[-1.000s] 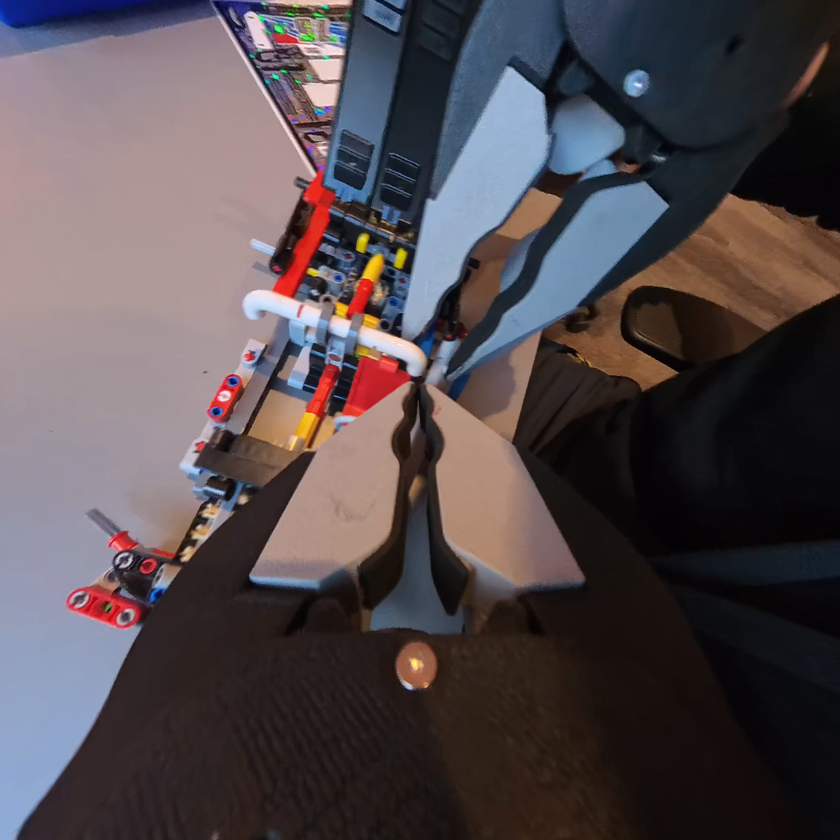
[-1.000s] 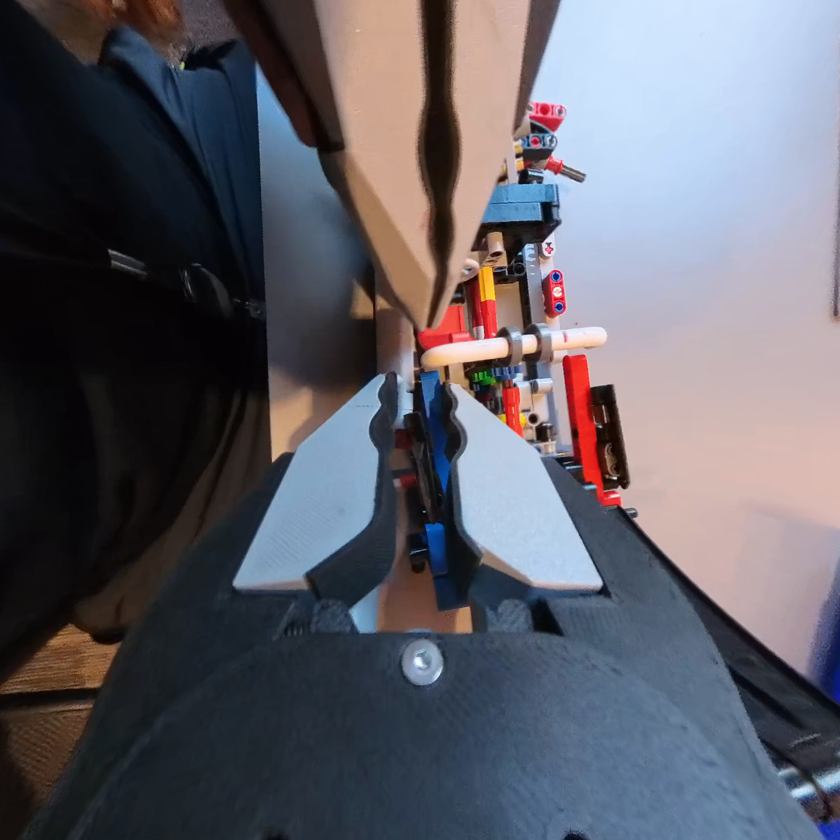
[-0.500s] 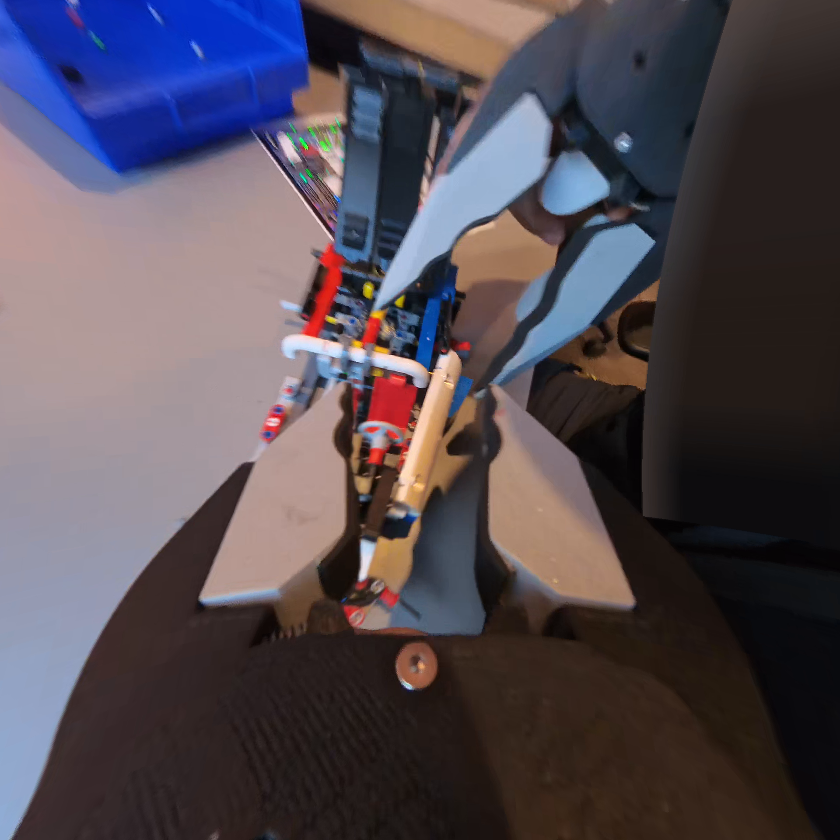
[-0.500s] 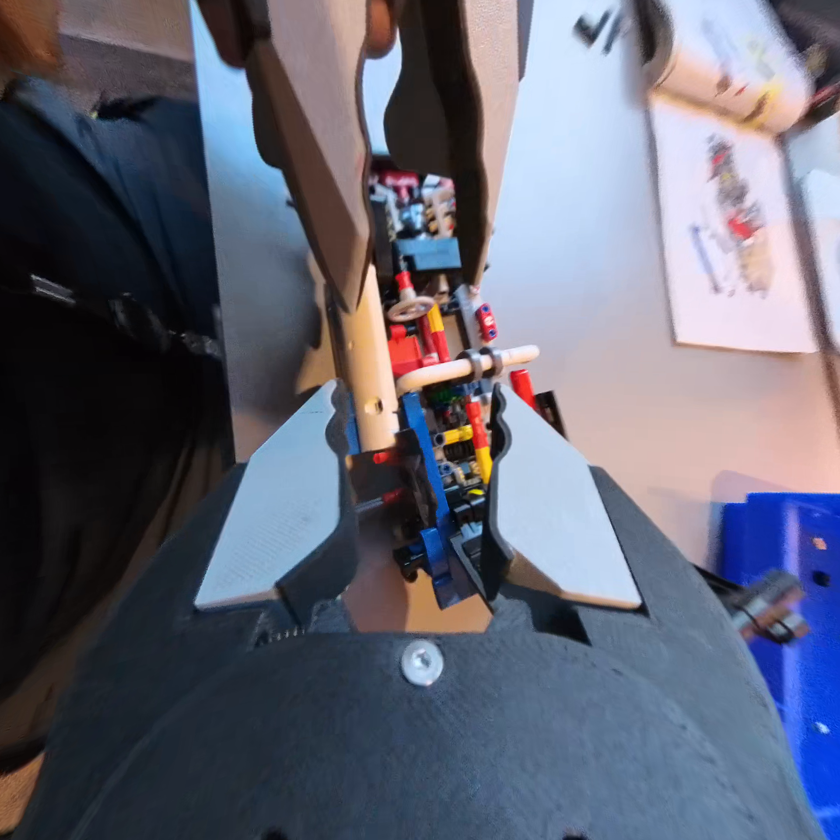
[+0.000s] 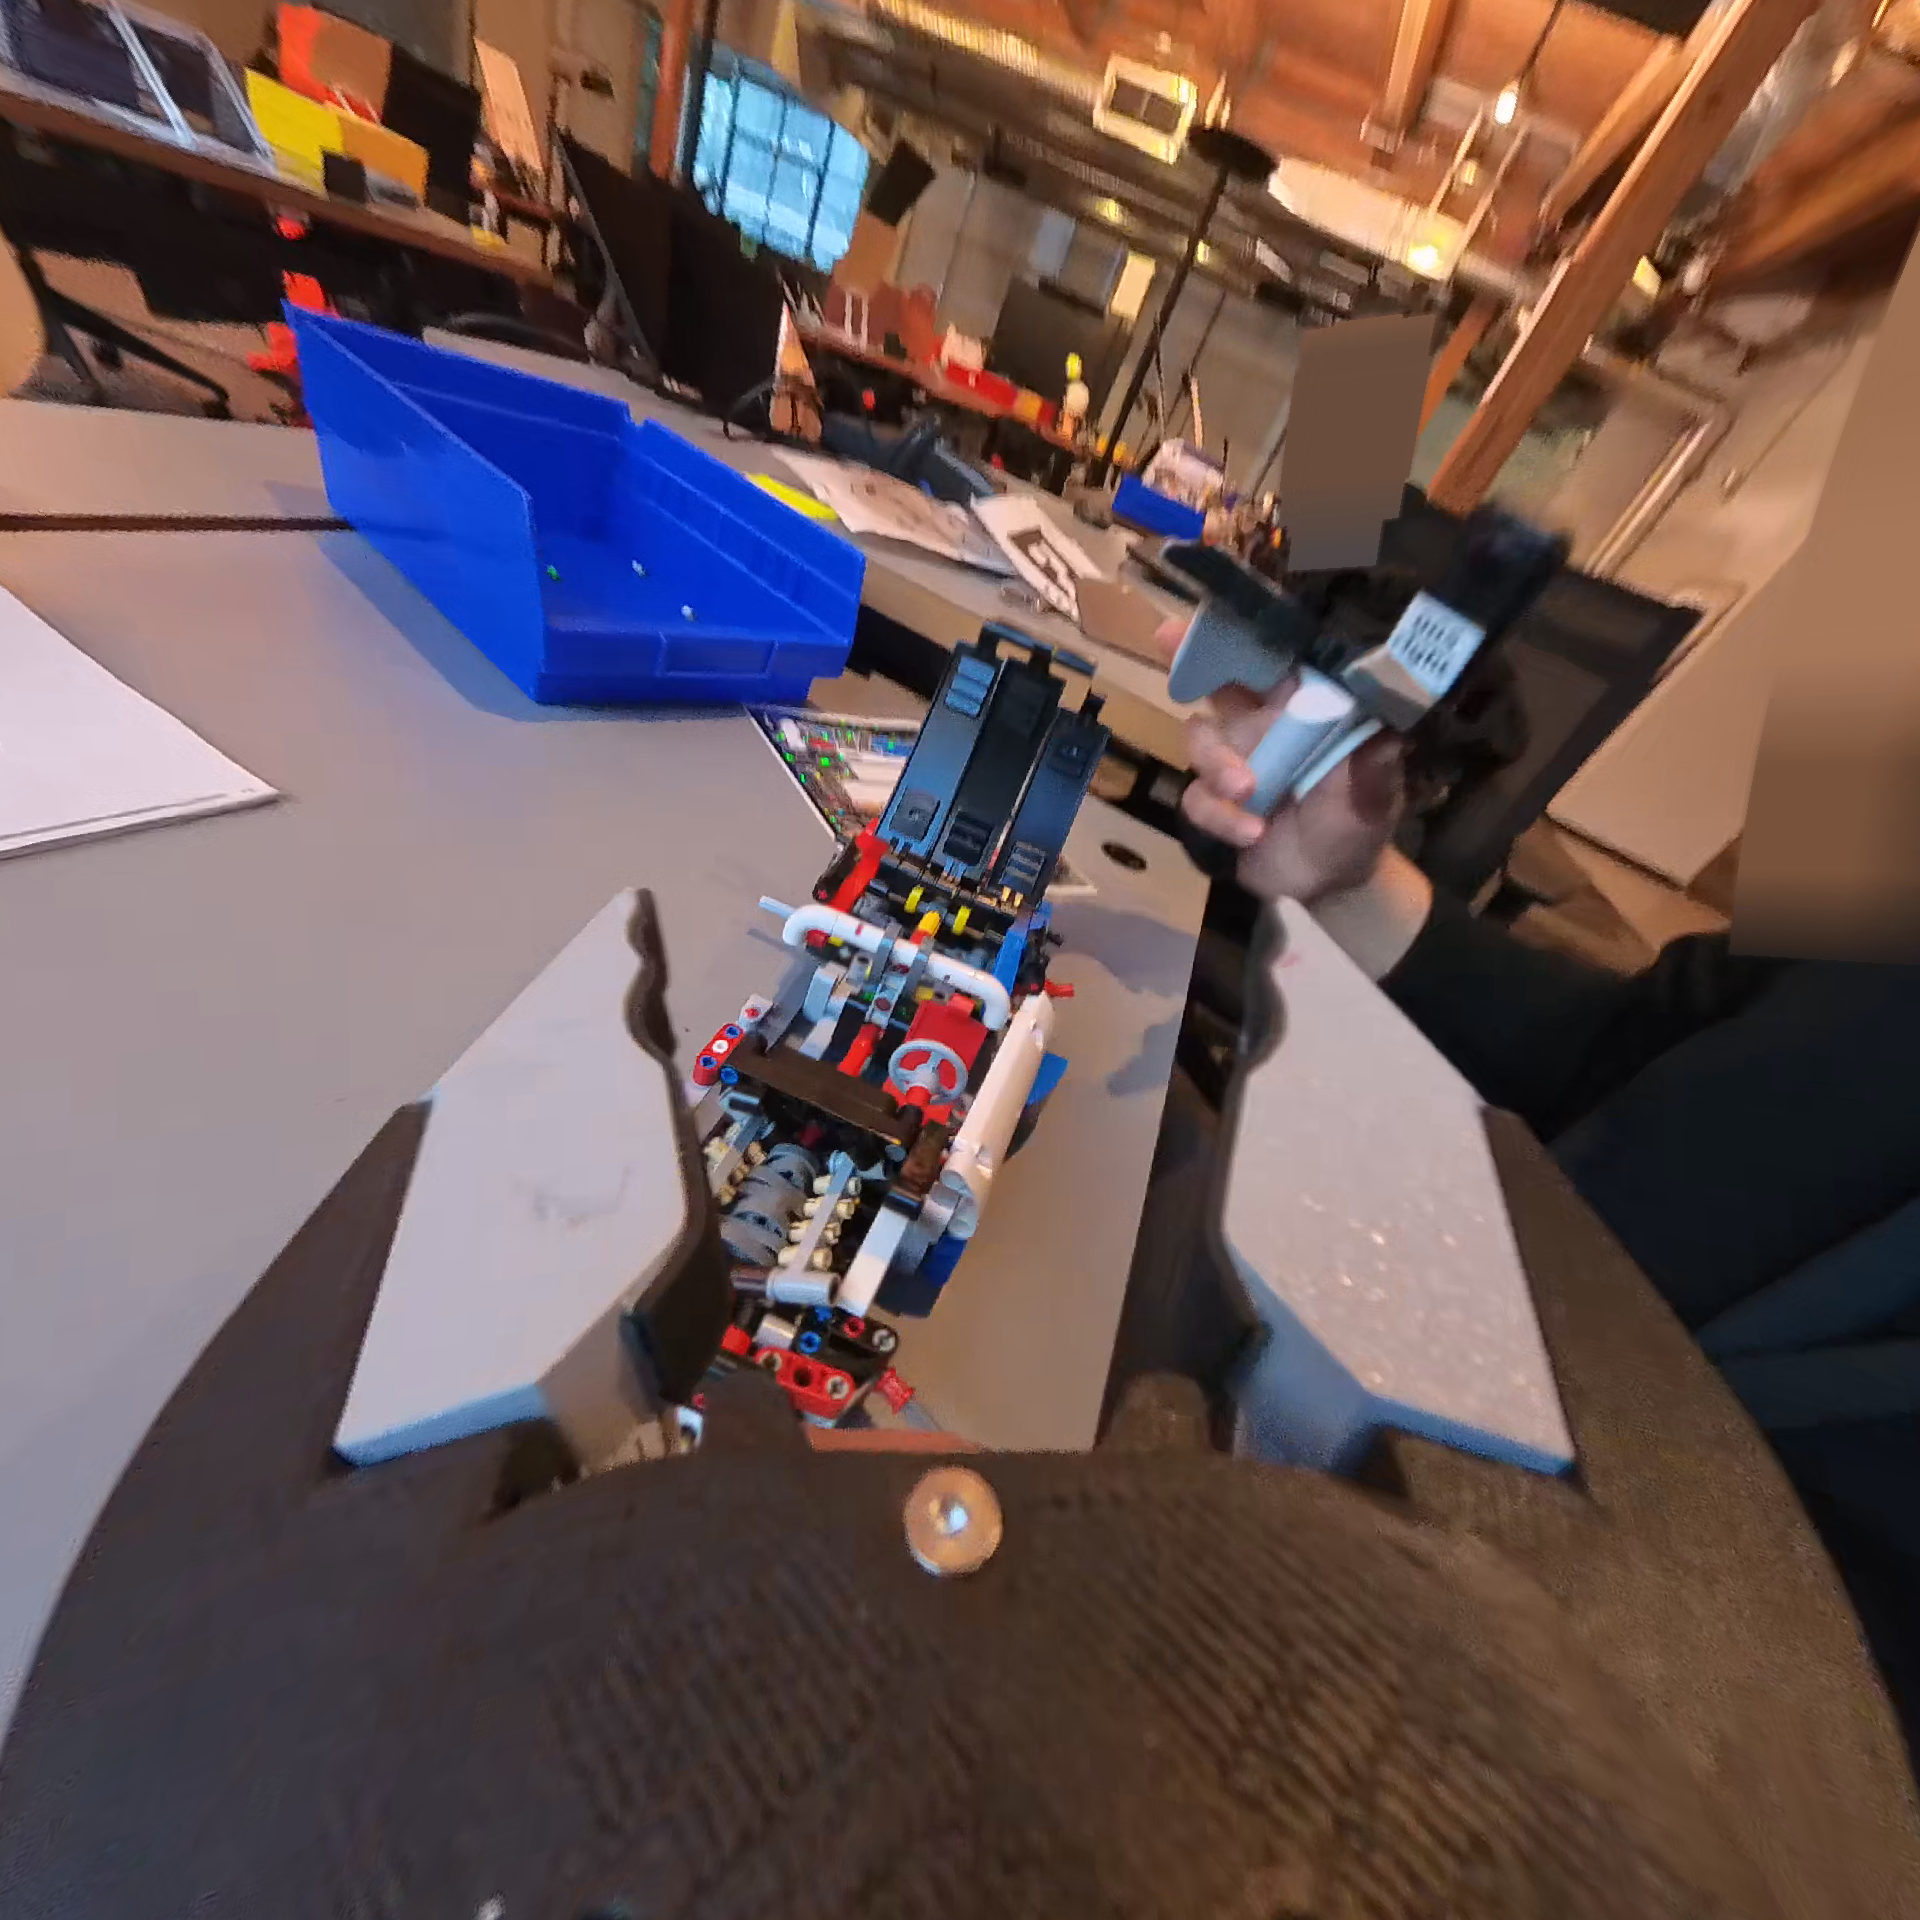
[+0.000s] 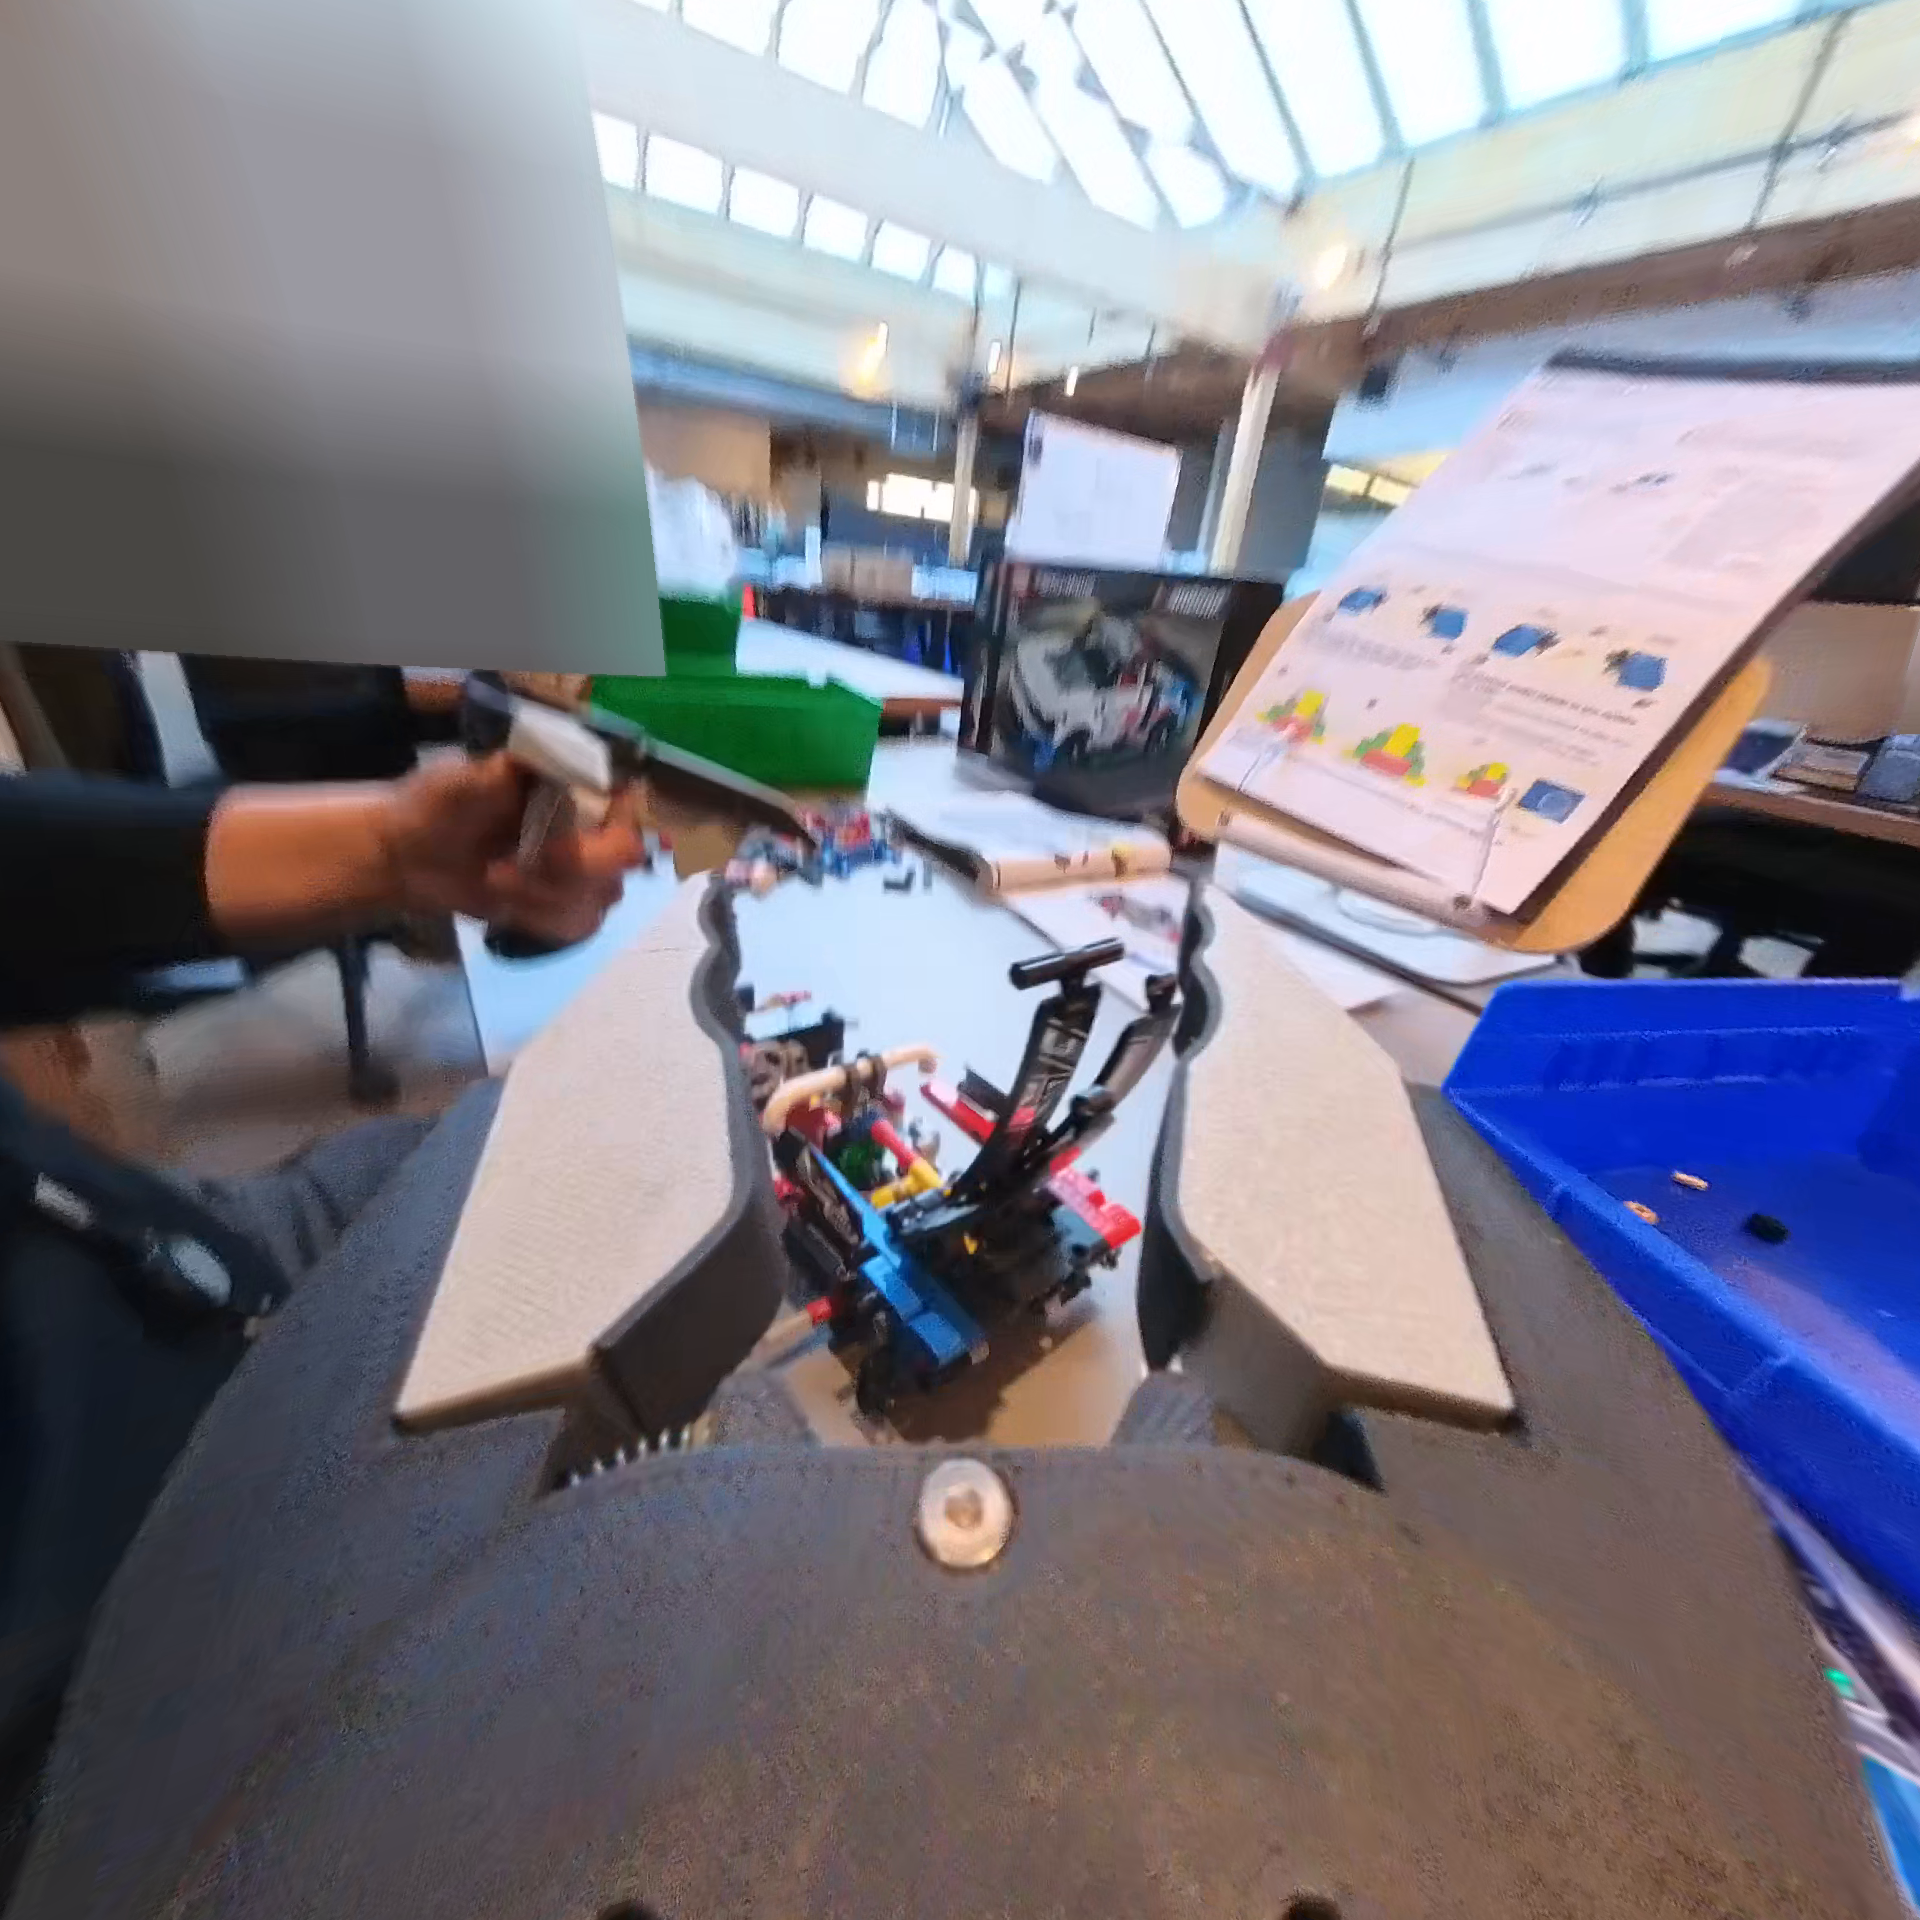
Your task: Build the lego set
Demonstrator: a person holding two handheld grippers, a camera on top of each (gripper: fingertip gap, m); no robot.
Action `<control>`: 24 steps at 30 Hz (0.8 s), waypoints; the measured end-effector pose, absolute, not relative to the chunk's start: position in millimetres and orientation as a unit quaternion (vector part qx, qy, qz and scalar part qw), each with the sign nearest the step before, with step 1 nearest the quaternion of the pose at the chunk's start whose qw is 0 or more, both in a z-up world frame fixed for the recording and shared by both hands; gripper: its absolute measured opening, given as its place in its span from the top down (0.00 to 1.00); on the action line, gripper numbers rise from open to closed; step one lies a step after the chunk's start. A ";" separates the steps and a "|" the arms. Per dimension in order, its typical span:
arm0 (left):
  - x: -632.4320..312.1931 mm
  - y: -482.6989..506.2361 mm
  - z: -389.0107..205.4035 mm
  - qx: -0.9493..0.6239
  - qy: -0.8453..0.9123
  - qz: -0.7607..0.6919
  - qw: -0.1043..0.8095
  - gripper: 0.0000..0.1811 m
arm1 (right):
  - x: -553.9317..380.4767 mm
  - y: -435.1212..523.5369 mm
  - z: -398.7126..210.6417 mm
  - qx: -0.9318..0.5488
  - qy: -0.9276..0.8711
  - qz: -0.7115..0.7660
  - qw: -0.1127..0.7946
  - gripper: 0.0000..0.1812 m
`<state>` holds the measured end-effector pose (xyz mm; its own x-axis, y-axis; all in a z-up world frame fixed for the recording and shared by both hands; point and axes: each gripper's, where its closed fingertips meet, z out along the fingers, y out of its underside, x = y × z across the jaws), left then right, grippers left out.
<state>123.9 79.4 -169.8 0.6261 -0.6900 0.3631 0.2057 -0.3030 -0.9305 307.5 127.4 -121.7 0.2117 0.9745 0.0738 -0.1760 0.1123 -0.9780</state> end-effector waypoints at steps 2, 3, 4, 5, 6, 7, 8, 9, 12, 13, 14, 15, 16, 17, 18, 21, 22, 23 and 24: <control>116.2 75.7 -160.1 -0.681 0.138 -0.399 0.598 0.31 | 329.6 136.0 -113.4 -0.444 -0.357 0.511 0.644 0.44; 113.8 72.1 -155.5 -0.671 0.131 -0.394 0.614 0.29 | 335.9 139.8 -118.3 -0.448 -0.348 0.517 0.641 0.42; 113.1 68.3 -154.5 -0.668 0.137 -0.379 0.626 0.32 | 338.0 142.3 -128.6 -0.462 -0.357 0.515 0.627 0.42; 112.3 66.2 -159.2 -0.678 0.147 -0.350 0.630 0.38 | 337.6 144.3 -141.2 -0.482 -0.372 0.507 0.610 0.45; 112.4 64.0 -168.5 -0.696 0.168 -0.311 0.625 0.49 | 336.7 147.1 -155.0 -0.504 -0.389 0.490 0.596 0.46; 115.6 58.7 -179.1 -0.710 0.206 -0.276 0.614 0.69 | 335.9 150.4 -168.7 -0.525 -0.403 0.468 0.586 0.46; 117.4 54.3 -190.4 -0.726 0.236 -0.241 0.599 0.94 | 335.9 152.8 -180.4 -0.540 -0.417 0.446 0.579 0.47; 114.0 54.6 -200.7 -0.746 0.241 -0.200 0.588 1.00 | 336.7 155.7 -191.5 -0.555 -0.432 0.419 0.574 0.53; 111.2 49.2 -225.6 -0.778 0.249 -0.137 0.561 1.00 | 347.8 173.0 -222.2 -0.592 -0.485 0.295 0.572 0.89; 112.1 46.2 -233.6 -0.784 0.249 -0.129 0.554 1.00 | 349.9 174.9 -228.4 -0.590 -0.502 0.270 0.572 0.89; 110.8 44.4 -241.8 -0.791 0.242 -0.118 0.549 1.00 | 351.3 176.4 -233.4 -0.589 -0.513 0.254 0.571 0.89; 109.2 42.7 -250.1 -0.799 0.234 -0.107 0.543 1.00 | 351.8 176.5 -235.9 -0.588 -0.520 0.248 0.568 0.89; 107.7 41.2 -258.0 -0.807 0.226 -0.098 0.537 0.96 | 351.7 176.1 -236.3 -0.585 -0.525 0.249 0.566 0.89; 106.3 39.7 -265.0 -0.813 0.218 -0.090 0.532 0.91 | 351.6 176.2 -236.2 -0.582 -0.527 0.253 0.565 0.89; 105.5 37.9 -271.2 -0.818 0.211 -0.085 0.528 0.89 | 351.2 176.9 -236.4 -0.580 -0.529 0.258 0.563 0.90; 104.3 32.5 -281.8 -0.824 0.205 -0.067 0.525 0.86 | 348.7 177.8 -237.2 -0.576 -0.536 0.286 0.547 0.91; 102.9 31.9 -282.6 -0.822 0.202 -0.059 0.529 0.84 | 347.4 178.1 -236.7 -0.575 -0.536 0.298 0.542 0.92; 101.5 31.5 -282.6 -0.820 0.200 -0.051 0.534 0.83 | 346.3 178.9 -234.8 -0.572 -0.533 0.311 0.540 0.92; 99.5 31.4 -281.8 -0.816 0.197 -0.045 0.541 0.82 | 345.5 180.3 -231.1 -0.568 -0.526 0.325 0.543 0.92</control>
<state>99.5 31.4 -281.8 0.9184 -0.3699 -0.1401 -0.2732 -0.3371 -0.9009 345.5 180.3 -231.1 0.2357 0.9505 0.2025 0.2453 0.1434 -0.9588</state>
